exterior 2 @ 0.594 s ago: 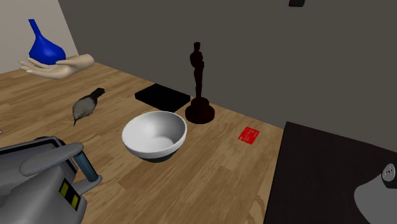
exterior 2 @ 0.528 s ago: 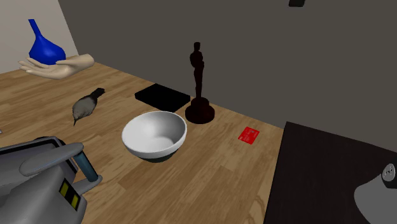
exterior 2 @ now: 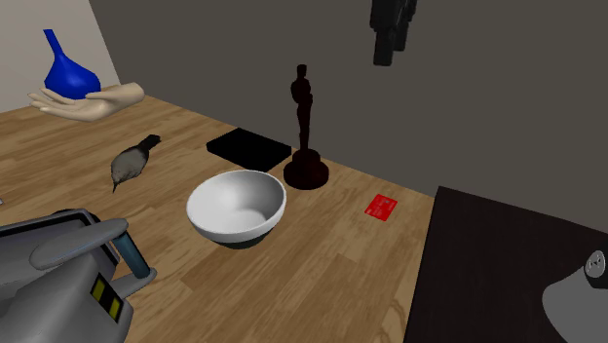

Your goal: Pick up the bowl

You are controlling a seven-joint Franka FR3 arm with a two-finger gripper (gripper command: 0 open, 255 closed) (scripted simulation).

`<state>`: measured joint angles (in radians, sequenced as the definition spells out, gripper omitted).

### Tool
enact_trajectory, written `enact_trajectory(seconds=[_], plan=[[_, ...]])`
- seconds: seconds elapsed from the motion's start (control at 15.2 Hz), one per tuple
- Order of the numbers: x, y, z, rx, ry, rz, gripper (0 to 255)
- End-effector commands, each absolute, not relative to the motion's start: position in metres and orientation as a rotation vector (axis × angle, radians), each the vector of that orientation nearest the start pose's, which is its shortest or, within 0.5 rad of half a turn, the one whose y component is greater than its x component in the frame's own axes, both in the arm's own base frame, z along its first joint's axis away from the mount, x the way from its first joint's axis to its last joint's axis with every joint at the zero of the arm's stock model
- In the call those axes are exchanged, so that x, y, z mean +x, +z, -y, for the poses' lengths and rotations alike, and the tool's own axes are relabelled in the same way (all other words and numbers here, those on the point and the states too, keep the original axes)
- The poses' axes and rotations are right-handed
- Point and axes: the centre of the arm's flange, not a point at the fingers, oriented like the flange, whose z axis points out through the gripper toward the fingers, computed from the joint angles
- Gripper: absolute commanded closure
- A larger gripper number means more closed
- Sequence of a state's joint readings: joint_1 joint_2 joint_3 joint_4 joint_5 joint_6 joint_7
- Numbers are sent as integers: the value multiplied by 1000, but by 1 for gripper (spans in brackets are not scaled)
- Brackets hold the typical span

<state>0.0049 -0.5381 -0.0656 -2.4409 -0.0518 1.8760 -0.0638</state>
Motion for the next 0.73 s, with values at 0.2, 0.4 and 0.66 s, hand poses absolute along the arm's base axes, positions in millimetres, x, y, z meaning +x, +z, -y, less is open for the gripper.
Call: enact_trajectory(seconds=[0.2, 0.4, 0.66], plan=[[433, 446, 34, -3130, 54, 75, 0], [462, 418, 35, -3115, 62, 93, 0], [501, 381, 36, -3095, 72, 116, 0]])
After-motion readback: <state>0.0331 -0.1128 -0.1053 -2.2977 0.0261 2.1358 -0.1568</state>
